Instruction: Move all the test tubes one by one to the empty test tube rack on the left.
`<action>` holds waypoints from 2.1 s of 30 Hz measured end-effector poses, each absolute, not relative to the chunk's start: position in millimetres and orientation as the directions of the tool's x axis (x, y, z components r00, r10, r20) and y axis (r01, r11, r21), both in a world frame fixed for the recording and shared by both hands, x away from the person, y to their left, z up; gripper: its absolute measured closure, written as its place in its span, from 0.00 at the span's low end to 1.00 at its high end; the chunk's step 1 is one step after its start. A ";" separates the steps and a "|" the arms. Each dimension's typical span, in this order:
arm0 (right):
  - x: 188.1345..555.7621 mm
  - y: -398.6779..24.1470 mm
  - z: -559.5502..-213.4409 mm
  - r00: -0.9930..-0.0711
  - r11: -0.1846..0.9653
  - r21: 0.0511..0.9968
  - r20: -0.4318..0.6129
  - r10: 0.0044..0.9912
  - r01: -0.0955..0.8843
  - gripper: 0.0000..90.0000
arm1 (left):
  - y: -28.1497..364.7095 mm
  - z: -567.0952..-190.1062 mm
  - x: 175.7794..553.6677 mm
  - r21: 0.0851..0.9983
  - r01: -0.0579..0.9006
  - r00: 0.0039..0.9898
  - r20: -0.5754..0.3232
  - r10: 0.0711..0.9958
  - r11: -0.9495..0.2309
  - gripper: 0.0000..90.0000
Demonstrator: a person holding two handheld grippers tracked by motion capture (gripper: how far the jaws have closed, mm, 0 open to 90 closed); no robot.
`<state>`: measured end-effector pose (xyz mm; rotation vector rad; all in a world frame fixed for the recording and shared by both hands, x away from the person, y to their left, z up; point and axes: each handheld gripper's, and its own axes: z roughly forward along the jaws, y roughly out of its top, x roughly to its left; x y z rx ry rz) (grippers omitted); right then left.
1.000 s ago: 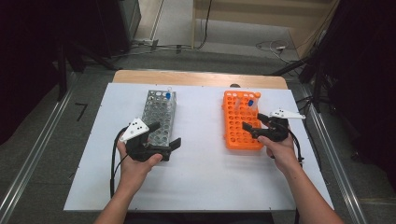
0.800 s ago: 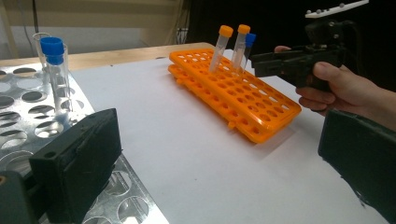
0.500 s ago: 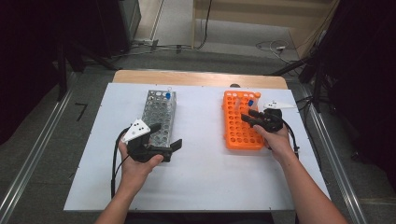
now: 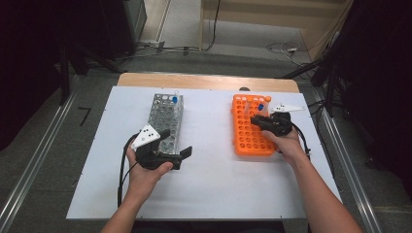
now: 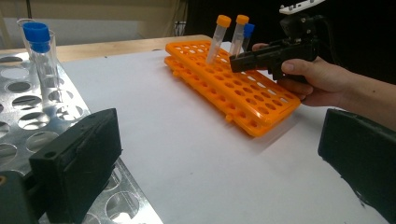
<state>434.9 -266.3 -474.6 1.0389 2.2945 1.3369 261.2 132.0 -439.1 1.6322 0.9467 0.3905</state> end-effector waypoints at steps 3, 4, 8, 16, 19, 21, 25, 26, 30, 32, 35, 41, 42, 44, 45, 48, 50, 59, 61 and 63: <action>434.0 -264.8 -474.3 -0.701 0.322 0.844 0.086 0.708 0.429 0.82 | 131.3 -439.6 261.2 0.928 0.371 0.618 -0.230 0.752 -0.021 0.00; 433.5 -264.4 -474.1 -0.700 0.325 0.843 0.082 0.710 0.429 0.82 | 131.3 -439.7 261.2 0.928 0.371 0.618 -0.227 0.753 -0.024 0.00; 430.5 -263.4 -471.2 -0.693 0.323 0.850 0.065 0.718 0.415 0.83 | 131.6 -439.5 261.2 0.929 0.369 0.618 -0.228 0.753 -0.021 0.00; 421.3 -264.7 -452.9 -0.662 0.284 0.882 0.042 0.749 0.377 0.83 | 129.8 -439.3 260.4 0.930 0.366 0.622 -0.222 0.751 -0.028 0.00; 417.4 -267.8 -446.0 -0.642 0.252 0.888 0.060 0.764 0.384 0.83 | 128.5 -439.5 260.6 0.930 0.365 0.626 -0.219 0.748 -0.033 0.00; 414.2 -269.6 -441.9 -0.640 0.246 0.893 0.059 0.767 0.377 0.83 | 127.4 -439.5 260.5 0.931 0.364 0.628 -0.218 0.747 -0.034 0.00; 405.1 -270.2 -433.6 -0.649 0.238 0.902 0.058 0.758 0.359 0.83 | 126.2 -438.9 260.0 0.931 0.362 0.632 -0.213 0.745 -0.041 0.00; 402.4 -269.6 -431.9 -0.654 0.241 0.903 0.056 0.754 0.355 0.83 | 125.8 -439.0 260.0 0.931 0.362 0.634 -0.213 0.744 -0.042 0.00; 390.4 -266.4 -428.0 -0.669 0.247 0.907 0.051 0.742 0.342 0.83 | 124.0 -439.2 259.8 0.931 0.363 0.635 -0.210 0.743 -0.047 0.00; 384.9 -265.7 -428.5 -0.674 0.244 0.907 0.058 0.736 0.344 0.83 | 123.0 -439.4 259.7 0.931 0.362 0.638 -0.211 0.741 -0.046 0.00; 375.8 -263.9 -430.3 -0.684 0.251 0.906 0.056 0.727 0.341 0.83 | 122.2 -439.5 259.5 0.930 0.363 0.640 -0.209 0.739 -0.051 0.00; 356.5 -259.6 -430.3 -0.705 0.255 0.909 0.057 0.707 0.329 0.83 | 119.3 -439.4 258.7 0.931 0.362 0.646 -0.208 0.735 -0.055 0.00; 353.2 -258.6 -430.3 -0.709 0.257 0.908 0.060 0.703 0.331 0.83 | 118.8 -439.4 258.7 0.930 0.362 0.647 -0.208 0.733 -0.056 0.00; 346.1 -255.6 -430.7 -0.717 0.263 0.908 0.057 0.694 0.327 0.83 | 117.7 -439.5 258.6 0.931 0.361 0.651 -0.205 0.731 -0.060 0.00; 342.6 -253.8 -431.1 -0.724 0.268 0.908 0.054 0.688 0.323 0.83 | 116.9 -439.6 258.4 0.931 0.361 0.651 -0.207 0.731 -0.058 0.00; 331.5 -248.3 -432.8 -0.739 0.280 0.906 0.051 0.672 0.317 0.83 | 115.1 -439.3 257.8 0.931 0.361 0.655 -0.203 0.728 -0.065 0.00; 324.4 -244.9 -434.3 -0.745 0.279 0.906 0.058 0.664 0.319 0.83 | 113.8 -439.2 257.4 0.931 0.359 0.660 -0.205 0.723 -0.064 0.00; 298.6 -226.6 -440.0 -0.784 0.302 0.901 0.065 0.617 0.312 0.83 | 107.2 -438.7 255.0 0.932 0.353 0.679 -0.198 0.707 -0.078 0.00; 294.0 -222.1 -441.1 -0.794 0.305 0.901 0.066 0.605 0.308 0.83 | 105.7 -438.3 254.3 0.932 0.353 0.684 -0.198 0.702 -0.081 0.00; 289.4 -216.8 -442.4 -0.805 0.313 0.900 0.066 0.589 0.302 0.83 | 103.4 -438.0 253.5 0.933 0.351 0.691 -0.198 0.696 -0.083 0.00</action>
